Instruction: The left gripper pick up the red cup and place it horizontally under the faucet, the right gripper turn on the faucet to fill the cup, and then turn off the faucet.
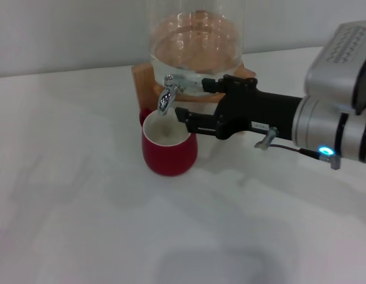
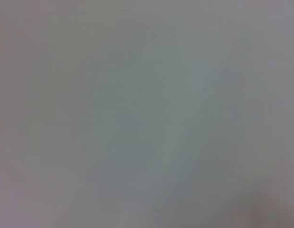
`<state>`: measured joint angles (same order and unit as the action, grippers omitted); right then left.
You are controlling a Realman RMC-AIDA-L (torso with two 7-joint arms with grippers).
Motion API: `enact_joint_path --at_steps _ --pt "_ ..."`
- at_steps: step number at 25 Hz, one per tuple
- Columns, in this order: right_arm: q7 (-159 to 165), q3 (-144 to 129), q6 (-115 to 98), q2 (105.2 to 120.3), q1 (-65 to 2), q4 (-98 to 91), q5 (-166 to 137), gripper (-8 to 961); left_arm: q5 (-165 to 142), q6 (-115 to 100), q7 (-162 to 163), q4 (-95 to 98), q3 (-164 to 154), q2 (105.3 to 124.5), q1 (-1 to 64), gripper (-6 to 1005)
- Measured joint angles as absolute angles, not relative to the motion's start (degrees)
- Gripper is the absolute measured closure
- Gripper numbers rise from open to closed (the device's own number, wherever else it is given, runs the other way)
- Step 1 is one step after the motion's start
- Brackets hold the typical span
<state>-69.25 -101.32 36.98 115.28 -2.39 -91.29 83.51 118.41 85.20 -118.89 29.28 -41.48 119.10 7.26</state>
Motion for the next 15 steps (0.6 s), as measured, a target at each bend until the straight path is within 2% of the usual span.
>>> enact_joint_path --at_steps 15 --pt "-69.3 -102.5 33.3 115.32 -4.5 -88.5 83.9 158 118.1 86.3 -117.7 30.8 -41.7 119.18 6.3 115"
